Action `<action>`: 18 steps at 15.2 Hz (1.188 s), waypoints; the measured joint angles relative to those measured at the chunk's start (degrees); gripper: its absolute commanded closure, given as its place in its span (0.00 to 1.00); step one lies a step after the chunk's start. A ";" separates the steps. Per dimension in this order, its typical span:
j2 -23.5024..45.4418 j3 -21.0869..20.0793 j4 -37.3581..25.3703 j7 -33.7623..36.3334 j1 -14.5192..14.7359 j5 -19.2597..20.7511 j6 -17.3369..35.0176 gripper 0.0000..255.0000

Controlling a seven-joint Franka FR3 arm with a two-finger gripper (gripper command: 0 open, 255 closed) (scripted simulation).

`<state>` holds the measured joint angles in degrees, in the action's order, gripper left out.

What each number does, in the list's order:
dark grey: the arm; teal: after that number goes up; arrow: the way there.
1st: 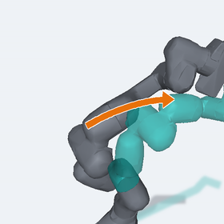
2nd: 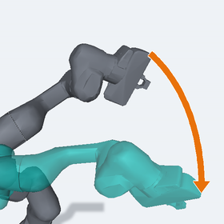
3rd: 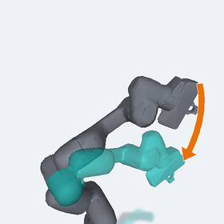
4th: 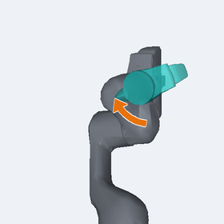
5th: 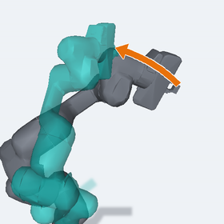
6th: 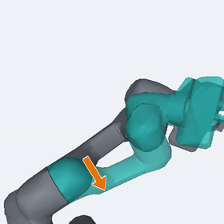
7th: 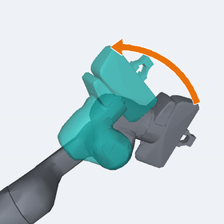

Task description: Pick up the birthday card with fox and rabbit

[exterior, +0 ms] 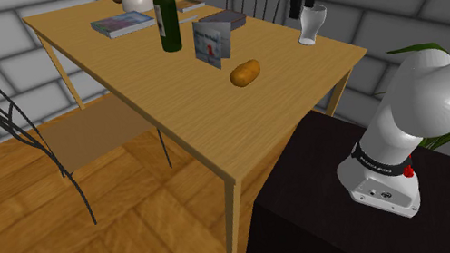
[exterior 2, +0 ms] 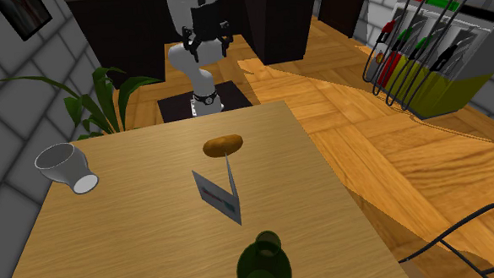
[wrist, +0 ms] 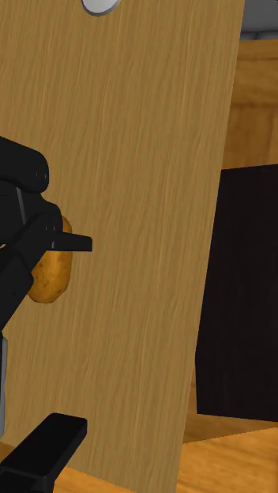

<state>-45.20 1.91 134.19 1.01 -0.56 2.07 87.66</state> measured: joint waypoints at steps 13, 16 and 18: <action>23.38 3.91 -11.14 -4.16 -0.33 0.85 12.59 0.00; 30.21 4.93 -15.86 -5.61 -0.47 0.50 14.81 0.00; 34.50 5.22 -19.26 -6.11 -0.41 0.02 15.74 0.00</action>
<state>-10.70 7.13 114.93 -5.09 -0.97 2.09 103.40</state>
